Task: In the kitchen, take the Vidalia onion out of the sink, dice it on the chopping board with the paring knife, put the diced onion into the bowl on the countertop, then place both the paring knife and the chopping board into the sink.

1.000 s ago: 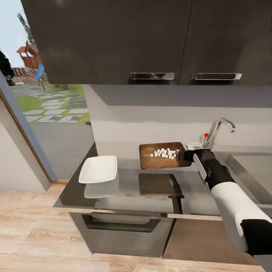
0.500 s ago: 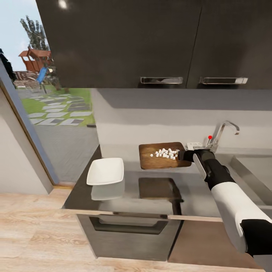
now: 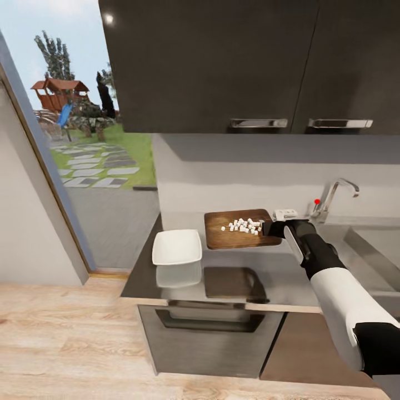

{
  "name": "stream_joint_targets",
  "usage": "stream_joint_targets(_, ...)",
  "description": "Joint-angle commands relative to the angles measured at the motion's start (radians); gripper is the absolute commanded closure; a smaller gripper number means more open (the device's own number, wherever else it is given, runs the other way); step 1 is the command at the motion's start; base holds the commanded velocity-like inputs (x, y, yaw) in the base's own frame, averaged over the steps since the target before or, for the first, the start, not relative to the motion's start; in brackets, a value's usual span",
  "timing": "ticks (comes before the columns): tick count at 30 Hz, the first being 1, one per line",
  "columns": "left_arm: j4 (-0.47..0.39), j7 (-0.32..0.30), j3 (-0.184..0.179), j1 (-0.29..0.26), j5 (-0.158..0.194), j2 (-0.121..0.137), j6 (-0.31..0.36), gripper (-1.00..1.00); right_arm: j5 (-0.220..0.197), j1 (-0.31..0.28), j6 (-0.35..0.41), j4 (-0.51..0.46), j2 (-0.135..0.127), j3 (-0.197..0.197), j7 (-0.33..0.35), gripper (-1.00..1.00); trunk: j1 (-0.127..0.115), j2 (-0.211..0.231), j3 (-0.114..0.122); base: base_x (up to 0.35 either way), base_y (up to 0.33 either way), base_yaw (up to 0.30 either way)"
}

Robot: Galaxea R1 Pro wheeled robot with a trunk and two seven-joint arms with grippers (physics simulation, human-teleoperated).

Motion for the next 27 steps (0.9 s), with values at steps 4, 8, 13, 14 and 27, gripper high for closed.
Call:
stream_joint_targets(4,0.004,0.001,-0.009,-0.002,0.01,-0.001,-0.007,-1.0,-0.002,-0.001,0.005,-0.001,-0.001,0.004,-0.002,1.0,0.0,-0.001,0.005,-0.161,0.246,0.0)
stream_joint_targets(8,0.004,0.001,-0.009,-0.002,0.01,-0.001,-0.007,-1.0,0.002,-0.001,0.005,-0.002,-0.001,0.003,-0.002,1.0,0.0,-0.001,0.011,-0.041,0.25,0.0)
stream_joint_targets(13,0.004,0.001,-0.009,-0.002,0.01,-0.001,-0.007,-1.0,0.002,-0.001,0.005,-0.002,-0.001,0.004,-0.002,1.0,0.0,-0.001,0.019,-0.004,0.272,0.0)
stream_joint_targets(14,0.004,0.001,-0.009,-0.002,0.01,-0.001,-0.007,-1.0,0.002,-0.001,0.005,-0.002,-0.001,0.004,-0.002,1.0,0.0,-0.001,0.021,-0.001,0.284,0.0)
stream_joint_targets(27,0.004,0.001,-0.009,-0.002,0.01,-0.001,-0.007,-1.0,0.002,-0.001,0.005,-0.001,0.0,0.004,-0.002,1.0,0.0,-0.001,0.04,0.058,0.252,0.0)
